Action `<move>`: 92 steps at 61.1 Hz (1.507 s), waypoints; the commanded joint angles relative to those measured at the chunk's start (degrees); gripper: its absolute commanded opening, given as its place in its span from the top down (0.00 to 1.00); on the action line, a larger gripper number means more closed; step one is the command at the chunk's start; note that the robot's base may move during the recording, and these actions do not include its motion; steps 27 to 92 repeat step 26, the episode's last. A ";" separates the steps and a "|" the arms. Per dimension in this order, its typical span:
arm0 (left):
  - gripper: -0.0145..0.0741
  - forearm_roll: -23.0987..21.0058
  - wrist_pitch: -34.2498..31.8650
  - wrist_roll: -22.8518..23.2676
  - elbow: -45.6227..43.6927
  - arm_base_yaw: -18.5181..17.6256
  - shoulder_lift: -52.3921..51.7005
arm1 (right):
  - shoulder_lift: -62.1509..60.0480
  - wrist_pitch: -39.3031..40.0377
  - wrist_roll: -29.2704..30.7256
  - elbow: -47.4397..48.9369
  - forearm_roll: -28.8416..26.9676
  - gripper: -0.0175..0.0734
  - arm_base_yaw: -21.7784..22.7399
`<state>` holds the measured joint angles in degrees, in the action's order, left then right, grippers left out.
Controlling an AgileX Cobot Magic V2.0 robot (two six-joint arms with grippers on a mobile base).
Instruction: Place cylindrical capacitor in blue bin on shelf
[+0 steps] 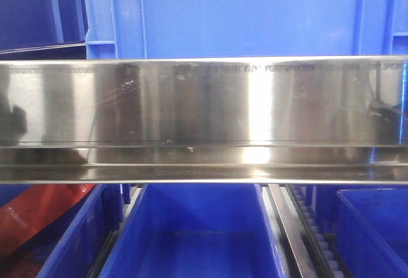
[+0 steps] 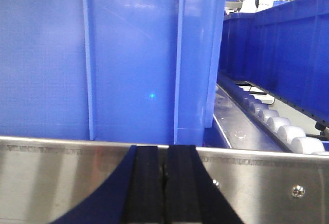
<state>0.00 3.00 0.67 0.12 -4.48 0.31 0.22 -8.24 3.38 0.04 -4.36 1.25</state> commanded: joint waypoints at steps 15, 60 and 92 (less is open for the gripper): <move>0.96 0.00 -1.17 0.24 -0.12 0.10 -0.31 | -0.22 1.32 -0.14 -0.04 0.44 0.99 0.34; 0.96 0.00 -1.17 0.24 -0.12 0.10 -0.31 | -0.22 1.32 -0.14 -0.04 0.44 0.99 0.34; 0.96 0.00 -1.17 0.24 -0.12 0.10 -0.31 | -0.22 1.32 -0.14 -0.04 0.44 0.99 0.34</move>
